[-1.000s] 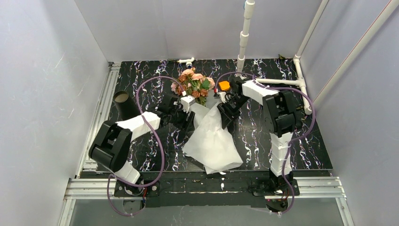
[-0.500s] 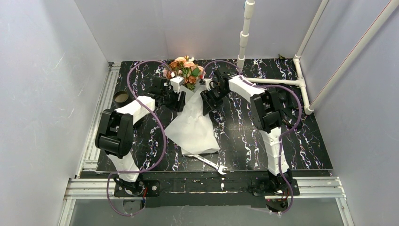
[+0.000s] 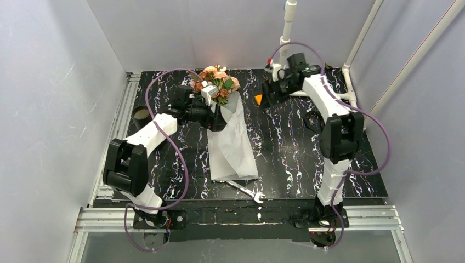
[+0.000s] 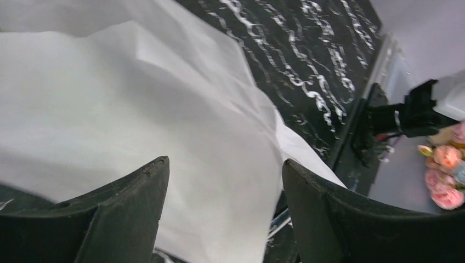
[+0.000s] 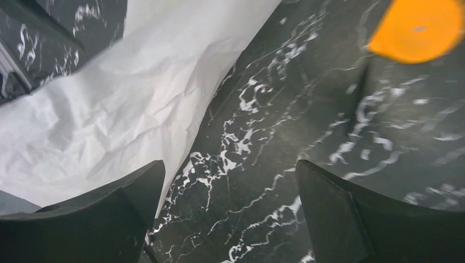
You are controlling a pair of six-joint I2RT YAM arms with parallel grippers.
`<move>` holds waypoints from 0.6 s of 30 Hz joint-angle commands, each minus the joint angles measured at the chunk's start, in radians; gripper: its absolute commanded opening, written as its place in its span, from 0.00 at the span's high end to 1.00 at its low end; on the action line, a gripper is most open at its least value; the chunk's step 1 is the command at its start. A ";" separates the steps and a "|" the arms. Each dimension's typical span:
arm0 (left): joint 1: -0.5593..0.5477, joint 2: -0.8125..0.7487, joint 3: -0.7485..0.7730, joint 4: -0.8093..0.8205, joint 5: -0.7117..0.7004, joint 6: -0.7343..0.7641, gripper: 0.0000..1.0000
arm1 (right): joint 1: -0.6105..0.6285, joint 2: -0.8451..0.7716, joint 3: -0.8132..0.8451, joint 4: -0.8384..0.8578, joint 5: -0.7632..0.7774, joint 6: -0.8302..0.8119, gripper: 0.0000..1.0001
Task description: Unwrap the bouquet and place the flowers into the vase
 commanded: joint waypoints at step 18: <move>-0.340 0.273 0.397 -0.028 -0.222 0.267 0.07 | -0.109 -0.281 0.052 -0.125 0.136 -0.115 0.02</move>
